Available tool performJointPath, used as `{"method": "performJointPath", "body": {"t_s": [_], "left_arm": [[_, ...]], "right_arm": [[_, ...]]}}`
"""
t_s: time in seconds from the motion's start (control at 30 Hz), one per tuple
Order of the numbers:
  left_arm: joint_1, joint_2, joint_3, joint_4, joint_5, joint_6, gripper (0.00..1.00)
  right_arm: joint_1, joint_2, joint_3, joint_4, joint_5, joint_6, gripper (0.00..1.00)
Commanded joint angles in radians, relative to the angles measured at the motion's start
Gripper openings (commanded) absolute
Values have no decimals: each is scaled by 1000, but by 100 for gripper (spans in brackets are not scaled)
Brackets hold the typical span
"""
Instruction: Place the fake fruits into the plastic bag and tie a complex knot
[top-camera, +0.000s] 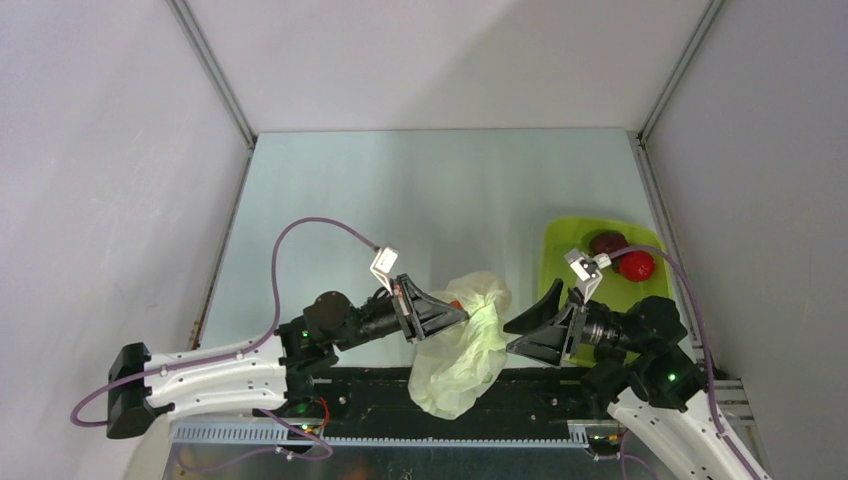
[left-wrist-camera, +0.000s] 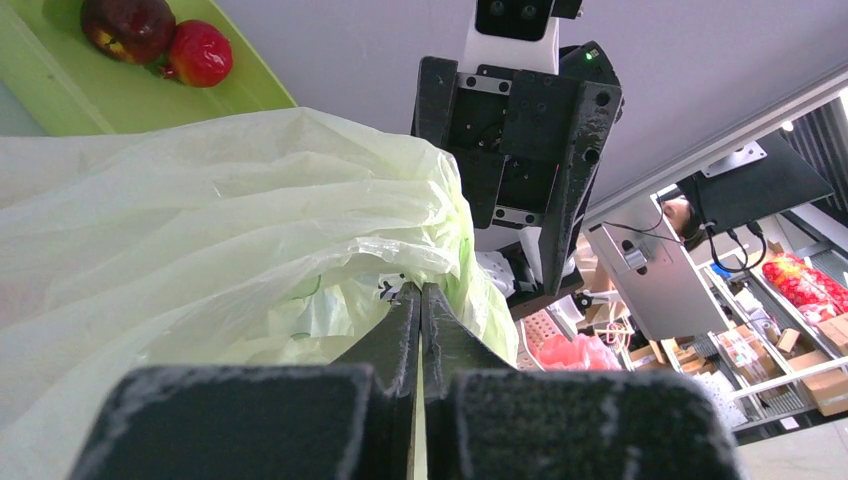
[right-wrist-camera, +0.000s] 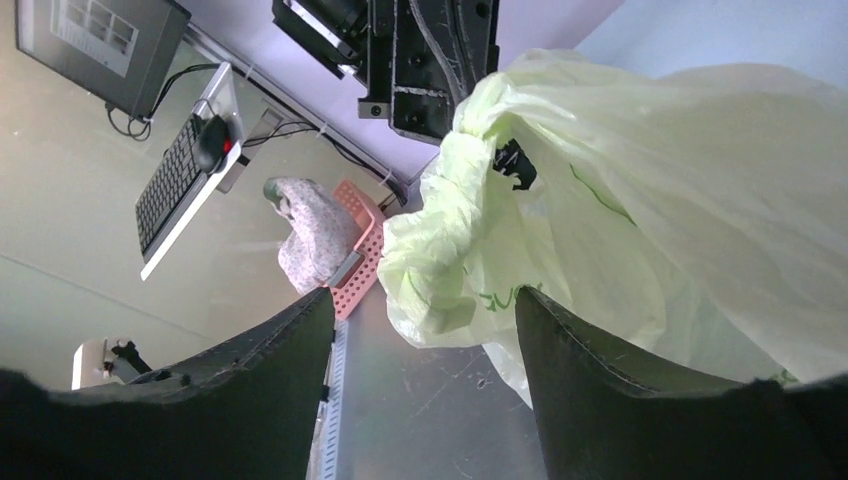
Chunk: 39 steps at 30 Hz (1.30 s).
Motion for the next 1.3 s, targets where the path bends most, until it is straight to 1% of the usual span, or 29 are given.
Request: {"method": "performJointPath", "body": {"t_s": [0.0,0.07,0.1,0.27,0.37,0.47,0.67,0.77,0.87,1.03,1.27], "left_arm": [[1,-16,14,7,-17,24,0],[2,-13,16,7,-17,24,0],[2,-10,18,7,-17,25,0],[2,-6,20,7,-18,23,0],[1,-6,20,7,-17,23,0],[0,-7,21,7,-17,23,0],[0,-10,23,2,-18,23,0],[0,-11,23,3,-17,23,0],[1,-14,22,2,-17,24,0],[0,-20,19,2,-16,23,0],[0,-26,17,2,-17,24,0]], "right_arm": [[-3,-52,53,-114,63,4,69],[0,-62,54,-116,75,19,64],[3,-64,55,-112,78,24,59],[31,-51,82,-110,111,37,47],[77,-28,92,-114,152,32,44],[162,-9,94,-150,216,10,41],[369,17,94,-170,438,-34,41],[440,36,92,-172,495,-52,44],[467,50,92,-171,538,-64,47],[472,48,92,-164,559,-67,51],[477,93,92,-97,546,-73,51]]}}
